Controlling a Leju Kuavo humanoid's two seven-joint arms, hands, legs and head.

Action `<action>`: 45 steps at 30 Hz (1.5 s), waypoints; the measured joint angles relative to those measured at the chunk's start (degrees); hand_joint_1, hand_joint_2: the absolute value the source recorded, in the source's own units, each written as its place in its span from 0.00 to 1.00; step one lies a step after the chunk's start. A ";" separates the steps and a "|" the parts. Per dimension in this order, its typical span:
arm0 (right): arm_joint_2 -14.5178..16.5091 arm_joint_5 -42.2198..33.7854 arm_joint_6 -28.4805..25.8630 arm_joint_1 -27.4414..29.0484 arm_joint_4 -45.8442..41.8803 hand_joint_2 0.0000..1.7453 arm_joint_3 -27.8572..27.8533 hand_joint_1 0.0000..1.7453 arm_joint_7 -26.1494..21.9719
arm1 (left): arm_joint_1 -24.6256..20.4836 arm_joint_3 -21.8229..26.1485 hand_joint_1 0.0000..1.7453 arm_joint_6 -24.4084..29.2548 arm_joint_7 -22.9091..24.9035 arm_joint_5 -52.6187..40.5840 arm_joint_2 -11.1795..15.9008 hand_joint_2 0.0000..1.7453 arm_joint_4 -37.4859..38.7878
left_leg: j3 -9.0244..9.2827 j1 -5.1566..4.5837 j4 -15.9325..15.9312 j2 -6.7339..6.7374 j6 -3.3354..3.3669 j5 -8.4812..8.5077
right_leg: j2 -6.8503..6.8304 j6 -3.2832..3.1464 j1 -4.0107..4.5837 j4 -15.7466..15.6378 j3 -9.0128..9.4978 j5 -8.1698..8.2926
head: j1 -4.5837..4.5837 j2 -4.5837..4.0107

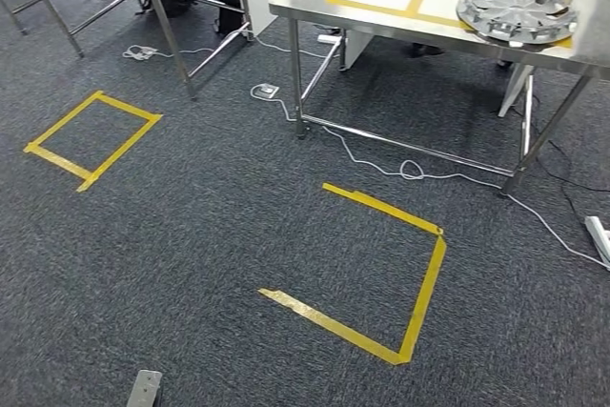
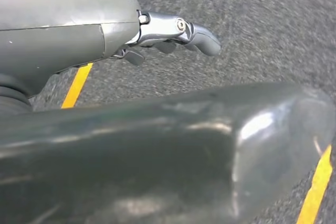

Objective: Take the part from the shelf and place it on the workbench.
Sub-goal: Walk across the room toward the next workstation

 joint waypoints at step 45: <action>0.31 1.56 -0.80 -0.33 -0.05 0.00 0.56 0.00 -0.04 | -0.11 1.08 0.00 -0.34 -0.14 -0.46 -0.14 0.00 0.00 | 6.95 -0.36 -13.51 1.10 3.15 6.28 | 0.26 3.18 -0.09 12.32 -5.45 -7.64 | 0.43 0.00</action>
